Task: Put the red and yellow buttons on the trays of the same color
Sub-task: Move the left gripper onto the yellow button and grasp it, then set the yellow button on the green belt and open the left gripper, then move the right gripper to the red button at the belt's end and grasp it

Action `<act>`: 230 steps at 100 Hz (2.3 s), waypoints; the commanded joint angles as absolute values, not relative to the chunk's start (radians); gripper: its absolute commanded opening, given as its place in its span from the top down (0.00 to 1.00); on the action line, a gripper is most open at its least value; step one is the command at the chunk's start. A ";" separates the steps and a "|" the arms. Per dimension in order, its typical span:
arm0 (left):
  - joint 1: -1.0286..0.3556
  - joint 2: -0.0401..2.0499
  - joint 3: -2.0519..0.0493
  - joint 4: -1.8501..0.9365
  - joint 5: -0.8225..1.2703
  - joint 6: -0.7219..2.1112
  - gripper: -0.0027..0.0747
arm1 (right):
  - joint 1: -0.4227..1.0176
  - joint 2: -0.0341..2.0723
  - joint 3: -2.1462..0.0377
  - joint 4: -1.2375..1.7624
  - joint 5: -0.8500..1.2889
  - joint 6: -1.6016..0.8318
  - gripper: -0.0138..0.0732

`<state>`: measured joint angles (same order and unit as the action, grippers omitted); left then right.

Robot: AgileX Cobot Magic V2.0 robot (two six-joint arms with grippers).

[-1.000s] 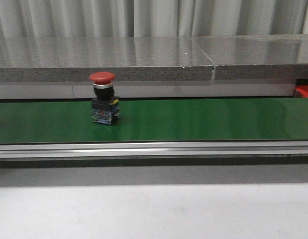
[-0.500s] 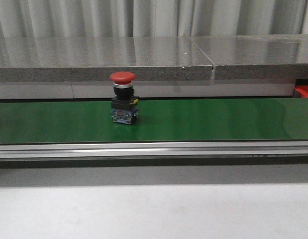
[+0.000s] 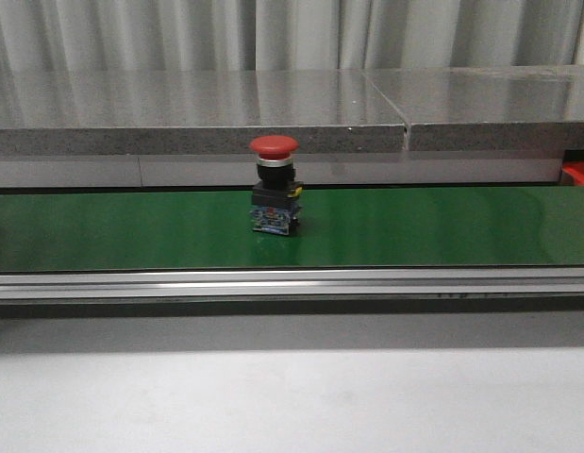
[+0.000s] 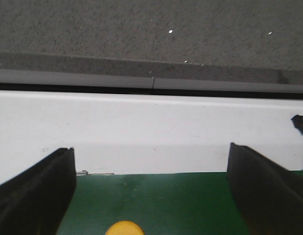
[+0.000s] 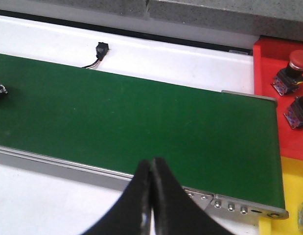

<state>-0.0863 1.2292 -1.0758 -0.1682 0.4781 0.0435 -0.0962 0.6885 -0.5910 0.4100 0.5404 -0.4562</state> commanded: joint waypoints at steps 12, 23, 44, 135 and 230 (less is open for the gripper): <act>-0.134 0.997 -0.951 -0.181 0.376 0.050 0.16 | -0.094 0.685 -0.618 0.423 0.482 -0.462 0.92; -0.143 0.867 -0.835 -0.181 0.350 0.050 0.16 | -0.094 0.685 -0.618 0.423 0.482 -0.462 0.92; -0.143 0.617 -0.629 -0.179 0.328 0.050 0.16 | -0.094 0.685 -0.618 0.423 0.482 -0.462 0.92; -0.143 0.332 -0.408 -0.179 0.326 0.050 0.99 | -0.094 0.685 -0.618 0.423 0.577 -0.462 0.07; -0.146 0.332 -0.408 -0.179 0.326 0.050 0.99 | 0.100 1.342 -0.974 0.421 0.637 -0.552 0.10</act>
